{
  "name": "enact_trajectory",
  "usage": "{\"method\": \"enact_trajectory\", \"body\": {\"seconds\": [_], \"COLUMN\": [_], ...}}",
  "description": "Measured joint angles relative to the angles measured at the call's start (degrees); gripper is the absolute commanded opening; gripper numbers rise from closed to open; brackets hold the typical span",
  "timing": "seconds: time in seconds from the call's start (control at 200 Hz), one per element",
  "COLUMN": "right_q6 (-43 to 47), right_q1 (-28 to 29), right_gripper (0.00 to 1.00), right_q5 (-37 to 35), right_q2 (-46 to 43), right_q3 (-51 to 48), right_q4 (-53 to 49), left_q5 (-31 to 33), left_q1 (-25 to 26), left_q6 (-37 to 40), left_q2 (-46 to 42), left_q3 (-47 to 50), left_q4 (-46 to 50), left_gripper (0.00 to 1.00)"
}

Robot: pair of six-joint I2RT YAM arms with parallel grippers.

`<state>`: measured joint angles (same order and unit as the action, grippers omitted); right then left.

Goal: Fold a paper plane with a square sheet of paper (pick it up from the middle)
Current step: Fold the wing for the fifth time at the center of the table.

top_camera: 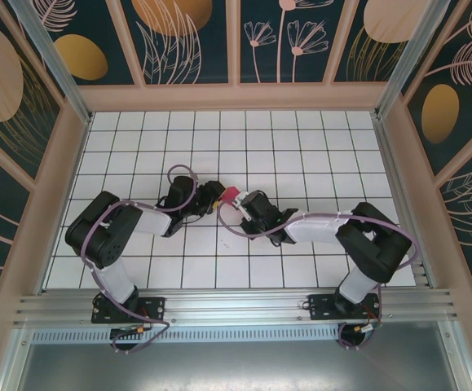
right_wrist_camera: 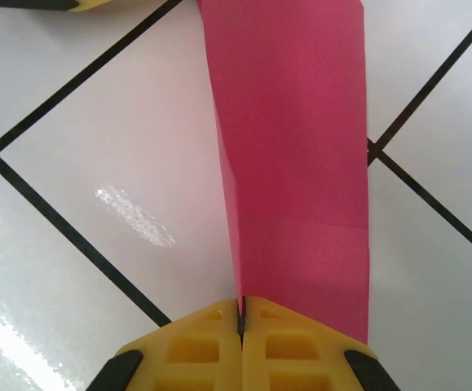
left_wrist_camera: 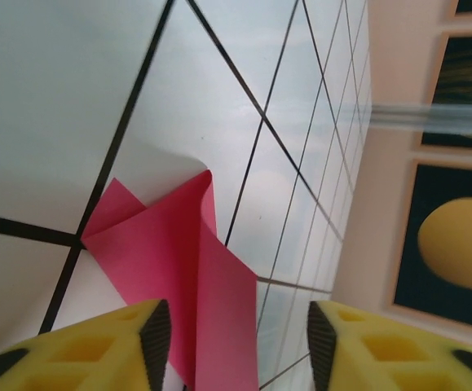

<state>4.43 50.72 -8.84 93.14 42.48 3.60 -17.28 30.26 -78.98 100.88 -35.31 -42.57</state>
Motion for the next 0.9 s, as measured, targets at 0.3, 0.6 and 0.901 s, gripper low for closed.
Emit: {"method": "enact_trajectory", "body": {"seconds": [0.3,0.6,0.901], "right_q6": [-2.23,-2.89,-2.08], "right_q1": [-0.07,0.2,0.72], "right_gripper": [0.06,0.1,0.12], "right_q5": [3.34,3.8,3.78], "right_q2": [0.42,1.68,4.31], "right_q3": [2.47,3.02,4.44], "right_q4": [-0.94,-0.5,-0.55], "left_q5": [-0.35,-2.34,-4.02], "left_q1": [0.0,0.07,0.07], "left_q6": [1.07,-1.55,-1.84], "left_q2": [-4.52,-3.28,0.11], "left_q3": [1.29,3.26,2.43], "left_q4": [2.05,-0.39,-0.94], "left_gripper": [0.6,0.53,0.38]}}
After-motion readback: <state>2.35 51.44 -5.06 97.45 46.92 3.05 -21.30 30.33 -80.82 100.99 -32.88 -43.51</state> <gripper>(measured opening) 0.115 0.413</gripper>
